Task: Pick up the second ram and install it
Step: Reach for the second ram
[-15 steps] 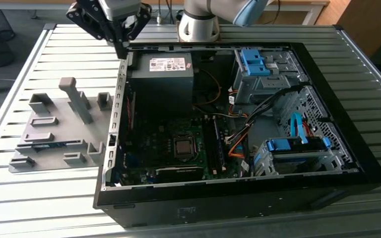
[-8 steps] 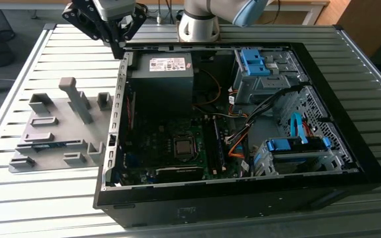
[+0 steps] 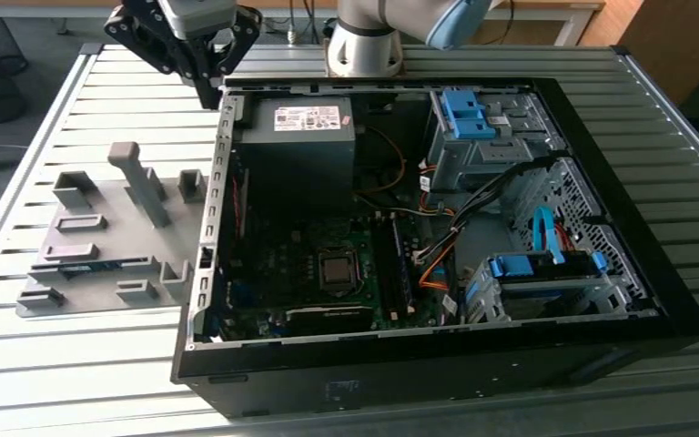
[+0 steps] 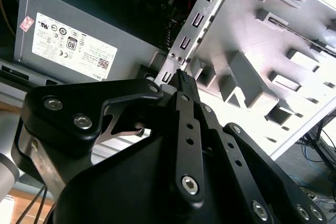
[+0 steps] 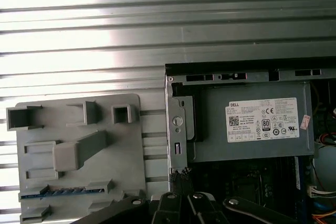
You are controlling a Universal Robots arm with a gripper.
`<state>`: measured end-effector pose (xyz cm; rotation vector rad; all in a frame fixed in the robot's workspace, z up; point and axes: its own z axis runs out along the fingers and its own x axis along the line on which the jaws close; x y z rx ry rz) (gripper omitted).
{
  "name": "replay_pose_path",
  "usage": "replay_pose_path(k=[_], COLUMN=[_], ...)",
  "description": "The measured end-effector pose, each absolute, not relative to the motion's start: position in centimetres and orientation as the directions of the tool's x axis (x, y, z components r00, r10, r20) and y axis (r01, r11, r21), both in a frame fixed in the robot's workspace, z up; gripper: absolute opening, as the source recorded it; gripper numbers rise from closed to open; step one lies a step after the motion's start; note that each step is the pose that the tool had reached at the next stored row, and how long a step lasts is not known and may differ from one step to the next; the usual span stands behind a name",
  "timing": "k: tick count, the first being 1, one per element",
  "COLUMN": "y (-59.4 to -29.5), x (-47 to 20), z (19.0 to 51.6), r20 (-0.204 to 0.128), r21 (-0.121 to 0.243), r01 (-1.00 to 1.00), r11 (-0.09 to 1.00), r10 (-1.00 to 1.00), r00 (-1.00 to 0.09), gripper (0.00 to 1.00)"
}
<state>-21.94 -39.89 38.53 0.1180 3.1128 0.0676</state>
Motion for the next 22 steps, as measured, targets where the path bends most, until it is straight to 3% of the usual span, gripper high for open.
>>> replay_pose_path(k=[22], y=[-39.9], x=[-24.0], z=[38.4], r20=[-0.024], r21=[0.044], r01=[0.075], r11=[0.996], r10=[0.076], r00=[-0.997], gripper=[0.11])
